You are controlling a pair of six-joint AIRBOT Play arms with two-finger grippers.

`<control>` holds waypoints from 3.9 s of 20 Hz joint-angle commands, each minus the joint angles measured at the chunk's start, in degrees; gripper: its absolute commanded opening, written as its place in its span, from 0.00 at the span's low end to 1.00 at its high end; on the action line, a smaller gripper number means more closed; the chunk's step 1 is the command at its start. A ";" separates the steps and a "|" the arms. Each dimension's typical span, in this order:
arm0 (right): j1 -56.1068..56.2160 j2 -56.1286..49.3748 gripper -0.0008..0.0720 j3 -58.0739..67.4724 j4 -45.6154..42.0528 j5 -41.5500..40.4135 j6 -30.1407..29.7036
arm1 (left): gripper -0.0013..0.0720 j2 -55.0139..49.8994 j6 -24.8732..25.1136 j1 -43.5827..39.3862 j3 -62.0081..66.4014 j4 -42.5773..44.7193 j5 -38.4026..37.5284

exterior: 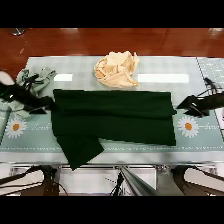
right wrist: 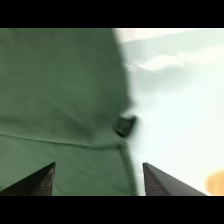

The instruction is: Fold the shirts.

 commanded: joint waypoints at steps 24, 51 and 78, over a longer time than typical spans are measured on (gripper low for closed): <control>-7.02 28.17 0.86 -25.31 -6.62 -16.48 10.36 | 0.24 17.11 10.80 2.10 -38.73 -21.59 9.66; -6.95 11.54 0.04 -29.38 14.16 -3.87 -7.23 | 0.04 17.16 11.19 1.38 -33.66 -22.05 7.65; 5.07 -7.06 0.04 -0.72 13.84 -15.50 1.01 | 0.04 -24.33 0.15 -3.56 30.82 -25.20 -2.84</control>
